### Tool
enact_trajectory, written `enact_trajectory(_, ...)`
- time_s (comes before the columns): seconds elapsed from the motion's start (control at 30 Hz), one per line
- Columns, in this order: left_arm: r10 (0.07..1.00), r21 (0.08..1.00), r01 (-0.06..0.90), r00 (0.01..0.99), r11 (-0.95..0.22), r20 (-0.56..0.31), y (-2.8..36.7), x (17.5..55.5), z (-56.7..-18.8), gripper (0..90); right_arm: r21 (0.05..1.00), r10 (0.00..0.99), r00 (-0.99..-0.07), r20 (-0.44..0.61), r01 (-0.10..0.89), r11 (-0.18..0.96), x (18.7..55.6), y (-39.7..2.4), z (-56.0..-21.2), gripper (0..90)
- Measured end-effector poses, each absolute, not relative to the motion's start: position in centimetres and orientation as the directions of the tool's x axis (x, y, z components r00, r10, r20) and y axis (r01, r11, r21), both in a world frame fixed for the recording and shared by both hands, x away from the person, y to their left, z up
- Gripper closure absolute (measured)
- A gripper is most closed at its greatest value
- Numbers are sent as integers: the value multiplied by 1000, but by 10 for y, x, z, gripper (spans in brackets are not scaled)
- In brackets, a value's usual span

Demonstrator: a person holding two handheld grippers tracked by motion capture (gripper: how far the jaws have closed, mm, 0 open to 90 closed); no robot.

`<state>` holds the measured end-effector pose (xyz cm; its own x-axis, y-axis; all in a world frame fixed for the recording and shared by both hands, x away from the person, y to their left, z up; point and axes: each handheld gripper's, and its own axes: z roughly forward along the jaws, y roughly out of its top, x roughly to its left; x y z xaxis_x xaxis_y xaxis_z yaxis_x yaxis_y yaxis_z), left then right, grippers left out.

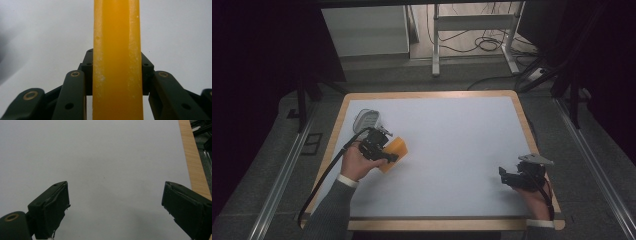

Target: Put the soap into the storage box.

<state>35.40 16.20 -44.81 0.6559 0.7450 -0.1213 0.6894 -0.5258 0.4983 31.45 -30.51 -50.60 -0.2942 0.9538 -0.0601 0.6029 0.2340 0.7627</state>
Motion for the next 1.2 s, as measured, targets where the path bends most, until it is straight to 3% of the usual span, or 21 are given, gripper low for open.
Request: enact_trajectory(1.2, 788, 534, 713, 602, -455, -132, 191, 377, -429, 608, 765, 951, -303, -61, 598, 239, 313, -302, -504, 75)
